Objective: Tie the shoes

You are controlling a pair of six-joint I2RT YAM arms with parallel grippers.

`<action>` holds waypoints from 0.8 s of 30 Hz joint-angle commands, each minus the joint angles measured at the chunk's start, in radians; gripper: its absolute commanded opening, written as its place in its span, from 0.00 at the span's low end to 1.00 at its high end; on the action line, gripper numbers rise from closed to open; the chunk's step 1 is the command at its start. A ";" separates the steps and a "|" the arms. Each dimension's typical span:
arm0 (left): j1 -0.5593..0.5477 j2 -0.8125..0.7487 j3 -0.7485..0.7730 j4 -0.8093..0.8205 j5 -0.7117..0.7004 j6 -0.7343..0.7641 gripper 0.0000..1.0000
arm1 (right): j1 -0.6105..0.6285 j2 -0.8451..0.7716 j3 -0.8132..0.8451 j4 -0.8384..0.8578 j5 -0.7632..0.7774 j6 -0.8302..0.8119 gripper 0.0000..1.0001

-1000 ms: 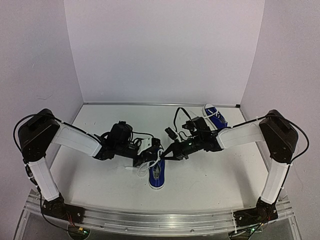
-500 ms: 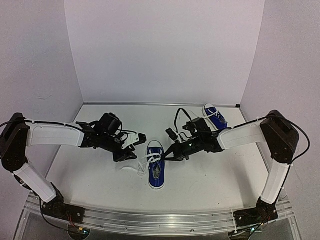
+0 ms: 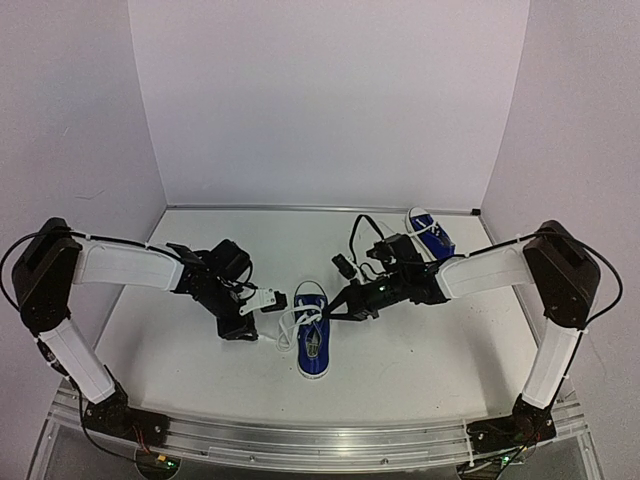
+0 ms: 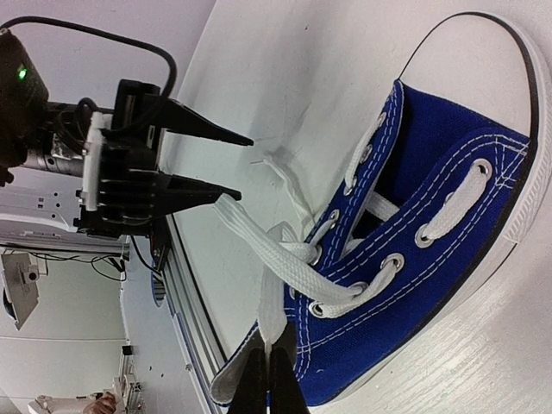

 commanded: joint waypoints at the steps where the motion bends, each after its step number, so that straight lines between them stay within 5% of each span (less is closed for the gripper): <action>1: 0.004 0.042 0.045 0.013 0.002 0.024 0.43 | 0.002 -0.051 -0.004 0.026 0.011 -0.005 0.00; 10: 0.006 0.164 0.091 0.043 -0.014 0.024 0.38 | 0.001 -0.061 -0.006 0.025 0.018 -0.002 0.00; 14: 0.006 0.190 0.115 0.020 -0.026 0.007 0.22 | -0.001 -0.077 -0.010 0.025 0.024 0.004 0.00; 18: 0.006 0.146 0.097 0.019 -0.059 -0.044 0.00 | -0.012 -0.109 -0.032 0.025 0.040 0.013 0.00; 24: 0.011 -0.050 0.012 0.125 -0.196 -0.234 0.00 | -0.053 -0.212 -0.112 0.025 0.099 0.042 0.00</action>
